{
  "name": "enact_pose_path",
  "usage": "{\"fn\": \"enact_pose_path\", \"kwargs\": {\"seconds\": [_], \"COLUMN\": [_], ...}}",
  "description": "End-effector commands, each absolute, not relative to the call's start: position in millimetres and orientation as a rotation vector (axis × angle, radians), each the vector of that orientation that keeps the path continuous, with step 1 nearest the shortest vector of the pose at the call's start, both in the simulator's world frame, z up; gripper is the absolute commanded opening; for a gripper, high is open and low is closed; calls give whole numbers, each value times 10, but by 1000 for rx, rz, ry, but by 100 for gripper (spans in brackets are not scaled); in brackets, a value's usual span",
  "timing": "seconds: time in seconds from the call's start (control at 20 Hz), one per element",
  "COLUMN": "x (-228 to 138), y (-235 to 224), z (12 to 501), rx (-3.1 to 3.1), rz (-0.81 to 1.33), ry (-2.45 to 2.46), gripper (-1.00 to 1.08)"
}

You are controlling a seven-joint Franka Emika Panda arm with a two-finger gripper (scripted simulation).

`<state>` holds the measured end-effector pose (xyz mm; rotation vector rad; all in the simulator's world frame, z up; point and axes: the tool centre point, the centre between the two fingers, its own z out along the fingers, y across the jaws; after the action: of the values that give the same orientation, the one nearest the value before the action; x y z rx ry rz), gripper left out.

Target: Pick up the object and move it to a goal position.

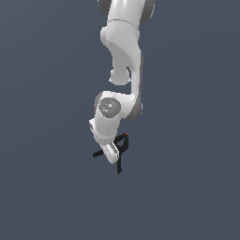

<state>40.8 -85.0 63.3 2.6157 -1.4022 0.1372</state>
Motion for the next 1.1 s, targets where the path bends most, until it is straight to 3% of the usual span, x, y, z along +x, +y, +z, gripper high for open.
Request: {"fn": "enact_pose_path", "kwargs": {"seconds": [0.0,1.05], "x": [433,495], "y": [-904,-1063], "z": [594,414], "rx": [2566,2436], "rz": [162,229], "ry": [-1469,-1628], "gripper": [28,28]}}
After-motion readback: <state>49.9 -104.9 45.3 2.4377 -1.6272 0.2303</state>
